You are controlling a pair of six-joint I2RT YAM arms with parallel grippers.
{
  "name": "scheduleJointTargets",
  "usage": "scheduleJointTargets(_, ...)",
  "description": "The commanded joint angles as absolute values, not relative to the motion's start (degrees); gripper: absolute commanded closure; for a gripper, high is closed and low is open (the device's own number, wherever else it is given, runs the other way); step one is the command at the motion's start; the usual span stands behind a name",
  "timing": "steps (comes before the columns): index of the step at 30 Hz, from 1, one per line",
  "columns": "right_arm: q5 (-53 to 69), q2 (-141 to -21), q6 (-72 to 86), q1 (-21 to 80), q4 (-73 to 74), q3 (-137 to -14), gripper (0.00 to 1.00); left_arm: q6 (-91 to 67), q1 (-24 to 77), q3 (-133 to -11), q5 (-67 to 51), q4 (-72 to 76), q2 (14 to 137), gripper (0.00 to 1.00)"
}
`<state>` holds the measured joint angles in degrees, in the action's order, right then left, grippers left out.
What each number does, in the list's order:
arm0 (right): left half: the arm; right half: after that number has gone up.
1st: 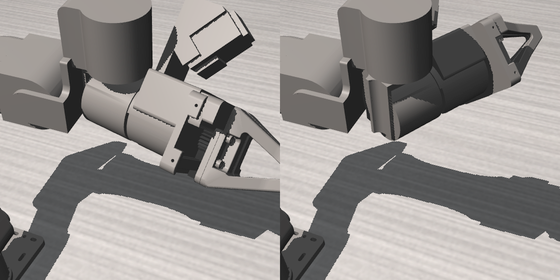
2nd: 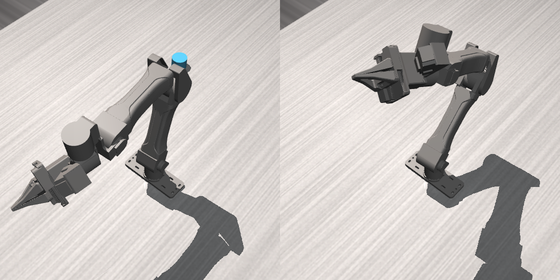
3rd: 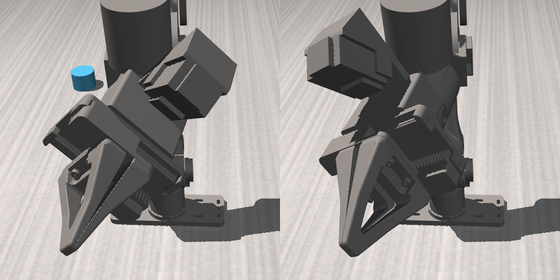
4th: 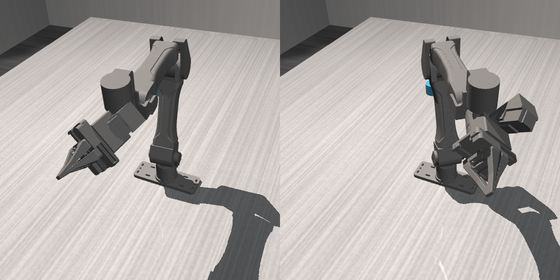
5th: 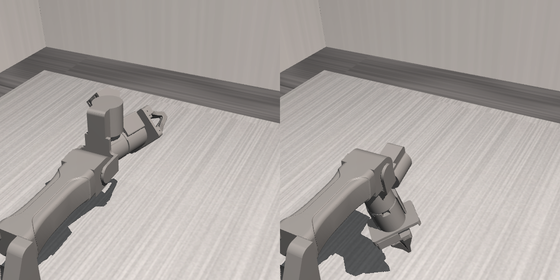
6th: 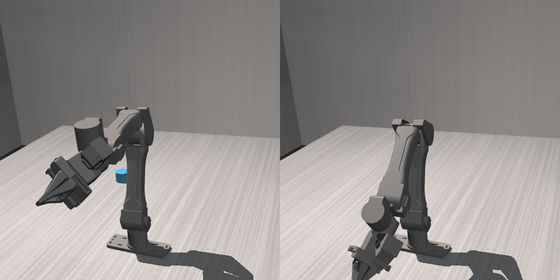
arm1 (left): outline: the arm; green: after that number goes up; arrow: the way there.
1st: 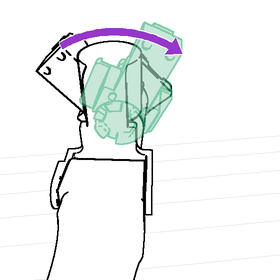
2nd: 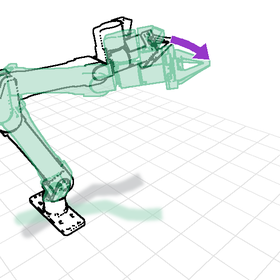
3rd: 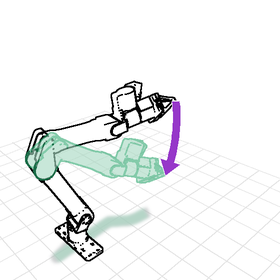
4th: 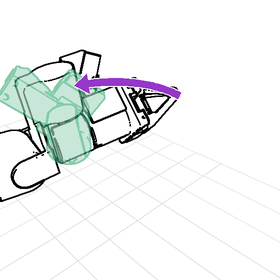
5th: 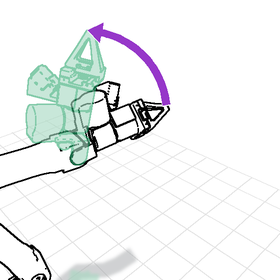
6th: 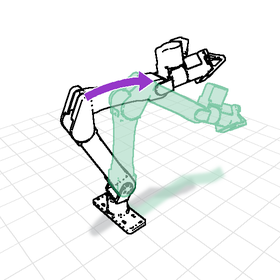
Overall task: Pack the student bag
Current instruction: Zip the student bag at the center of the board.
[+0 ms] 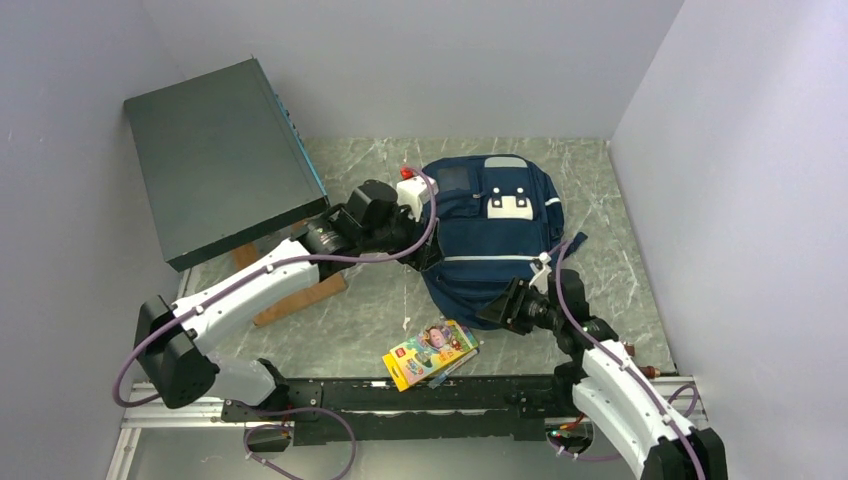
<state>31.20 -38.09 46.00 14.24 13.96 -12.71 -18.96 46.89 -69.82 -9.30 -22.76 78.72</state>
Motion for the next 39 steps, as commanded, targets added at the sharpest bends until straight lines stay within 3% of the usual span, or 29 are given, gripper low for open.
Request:
scheduleJointTargets(1, 27.2, -41.5, 42.6, 14.9, 12.0, -17.2, 0.43, -12.6, 46.7, -73.4, -19.3, -23.8, 75.8, 0.30)
scheduleJointTargets(5, 24.1, -42.9, 38.4, 14.9, 16.5, -22.3, 0.39, -6.9, 46.7, -79.9, -19.0, -29.7, 74.8, 0.21)
scheduleJointTargets(8, 18.2, -43.3, 34.7, 14.9, 22.9, -27.2, 0.37, -3.8, 46.5, -79.2, -11.9, -28.8, 73.1, 0.02)
scheduleJointTargets(16, 12.1, -41.7, 30.2, 14.9, 32.4, -37.9, 0.28, -4.6, 45.6, -70.6, -8.6, -23.4, 68.2, 0.00)
scheduleJointTargets(19, 7.7, -42.1, 30.4, 14.9, 33.6, -41.3, 0.28, -2.9, 45.6, -69.7, -10.7, -23.6, 67.6, 0.06)
scheduleJointTargets(21, 6.3, -42.8, 31.5, 14.8, 31.8, -41.8, 0.32, -2.9, 45.6, -68.9, -11.9, -22.9, 67.5, 0.10)
scheduleJointTargets(28, 9.3, -44.7, 42.0, 14.8, 19.4, -31.6, 0.67, -3.7, 45.9, -69.9, -16.8, -23.5, 69.8, 0.16)
scheduleJointTargets(34, 16.0, -42.6, 55.5, 14.8, -3.5, -9.5, 0.72, -5.1, 45.9, -69.9, -19.5, -23.6, 71.6, 0.17)
scheduleJointTargets(39, 12.2, -47.6, 44.8, 14.8, 7.5, -16.8, 0.75, -5.8, 45.9, -67.9, -24.0, -19.9, 72.3, 0.14)
